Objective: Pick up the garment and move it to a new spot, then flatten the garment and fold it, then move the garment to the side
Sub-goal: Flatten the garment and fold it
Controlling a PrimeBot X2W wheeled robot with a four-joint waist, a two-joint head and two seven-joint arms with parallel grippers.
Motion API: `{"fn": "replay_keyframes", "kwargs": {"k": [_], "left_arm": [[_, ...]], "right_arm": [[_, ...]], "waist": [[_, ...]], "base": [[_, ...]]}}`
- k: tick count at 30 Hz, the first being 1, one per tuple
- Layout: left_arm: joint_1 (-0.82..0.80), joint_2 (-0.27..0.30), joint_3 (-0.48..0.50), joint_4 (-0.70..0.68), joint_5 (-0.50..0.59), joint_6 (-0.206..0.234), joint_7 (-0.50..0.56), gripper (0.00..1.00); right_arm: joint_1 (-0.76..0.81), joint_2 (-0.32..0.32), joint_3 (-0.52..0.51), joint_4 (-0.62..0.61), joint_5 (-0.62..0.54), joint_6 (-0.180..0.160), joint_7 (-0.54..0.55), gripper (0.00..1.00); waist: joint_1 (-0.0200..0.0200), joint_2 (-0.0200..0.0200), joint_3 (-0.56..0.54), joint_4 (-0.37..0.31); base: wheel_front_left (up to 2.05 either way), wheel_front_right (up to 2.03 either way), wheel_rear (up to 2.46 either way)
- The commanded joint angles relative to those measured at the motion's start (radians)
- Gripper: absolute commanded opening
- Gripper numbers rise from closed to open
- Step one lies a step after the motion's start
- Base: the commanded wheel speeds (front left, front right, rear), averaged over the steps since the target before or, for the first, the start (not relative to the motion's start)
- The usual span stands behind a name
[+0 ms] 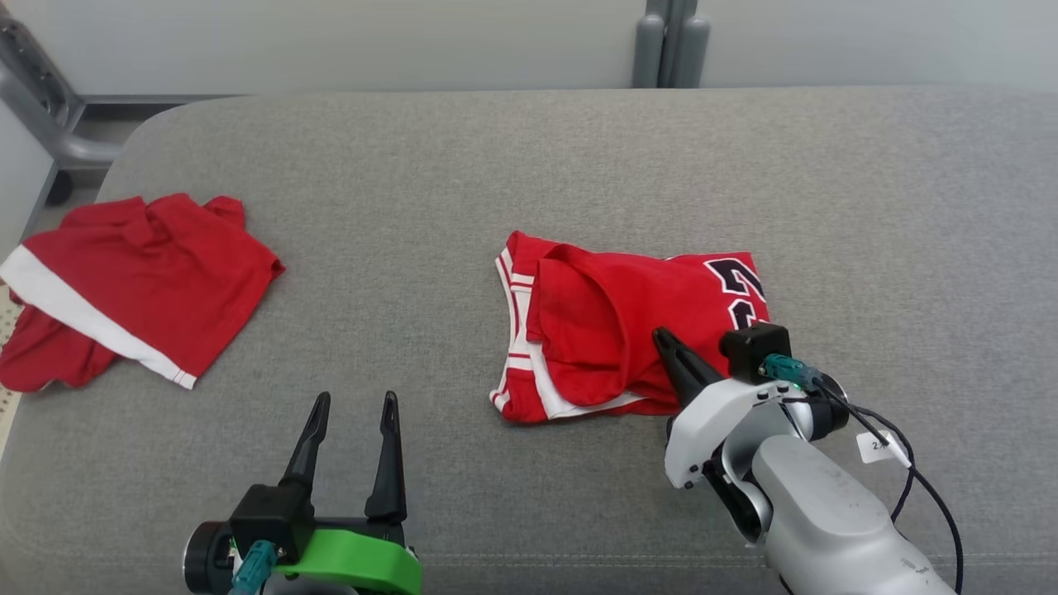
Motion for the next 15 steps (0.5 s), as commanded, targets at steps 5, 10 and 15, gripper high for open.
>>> {"fn": "replay_keyframes", "kwargs": {"k": [5,10,15], "left_arm": [[-0.039,0.001,-0.015,0.002,-0.011,-0.001,-0.002,1.0],[-0.054,0.001,-0.025,0.004,-0.018,0.001,-0.002,1.0],[-0.057,0.001,-0.021,0.007,-0.024,0.006,-0.002,1.0]], "right_arm": [[-0.077,-0.004,-0.008,0.134,-0.005,-0.001,-0.002,0.0],[-0.105,-0.004,-0.003,0.2,-0.023,-0.001,-0.002,0.0],[-0.078,-0.004,0.053,0.151,0.003,-0.001,-0.002,0.0]], "waist": [[0.0,0.0,0.076,0.094],[0.0,0.0,0.098,0.129],[0.0,0.0,0.1,0.142]], "base": [[0.0,0.0,0.0],[0.0,0.0,0.0],[0.0,0.0,0.0]]}}
